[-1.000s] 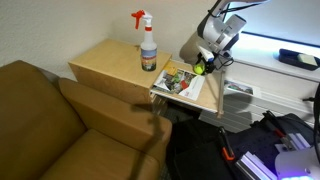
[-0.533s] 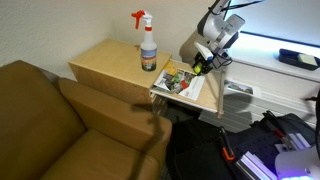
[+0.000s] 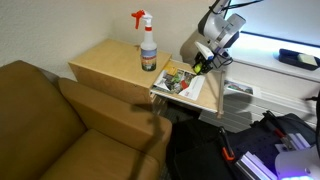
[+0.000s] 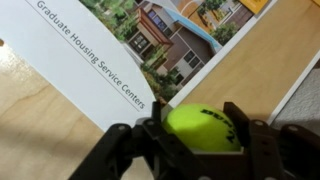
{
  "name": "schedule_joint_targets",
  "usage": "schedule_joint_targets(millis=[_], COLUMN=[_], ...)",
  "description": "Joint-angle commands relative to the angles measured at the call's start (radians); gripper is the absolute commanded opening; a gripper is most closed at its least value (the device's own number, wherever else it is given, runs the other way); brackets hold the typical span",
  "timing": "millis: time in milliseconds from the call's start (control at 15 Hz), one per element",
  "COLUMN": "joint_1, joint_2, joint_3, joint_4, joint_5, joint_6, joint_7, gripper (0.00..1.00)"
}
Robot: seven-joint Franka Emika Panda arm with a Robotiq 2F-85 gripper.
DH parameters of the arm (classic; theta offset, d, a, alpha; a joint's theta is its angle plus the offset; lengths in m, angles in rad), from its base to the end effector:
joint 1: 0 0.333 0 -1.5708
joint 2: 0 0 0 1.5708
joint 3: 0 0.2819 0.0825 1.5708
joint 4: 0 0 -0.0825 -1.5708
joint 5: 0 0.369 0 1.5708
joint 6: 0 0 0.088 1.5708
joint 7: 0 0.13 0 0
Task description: Put the black bowl on the windowsill and the green ball on the nightstand
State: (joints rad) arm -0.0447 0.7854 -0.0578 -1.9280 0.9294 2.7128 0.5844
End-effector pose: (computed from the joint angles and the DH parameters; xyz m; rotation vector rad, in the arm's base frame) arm 0.5597 -0.0810 0.0397 -2.0335 1.9372 0.0949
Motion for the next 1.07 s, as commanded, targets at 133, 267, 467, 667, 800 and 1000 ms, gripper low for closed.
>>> schedule_joint_targets(millis=[133,267,467,667,800,1000], joint_1=[-0.051,-0.057,0.007,0.009,0.026,-0.002], joint_2=[-0.2,-0.23,-0.221,-0.255,-0.169,-0.056], joint_3=[0.134,0.176,0.131,0.137,0.111,0.12], joint_4=[-0.095,-0.072,-0.039,-0.049,0.047,0.232], joint_5=[0.168,0.27,0.316,0.359,0.323,0.367], joint_6=[-0.039,-0.084,-0.101,-0.129,-0.141,-0.264], joint_7=[-0.23,-0.301,-0.287,-0.319,-0.248,-0.186], gripper=[0.38,0.38,0.63,0.38,0.38,0.38])
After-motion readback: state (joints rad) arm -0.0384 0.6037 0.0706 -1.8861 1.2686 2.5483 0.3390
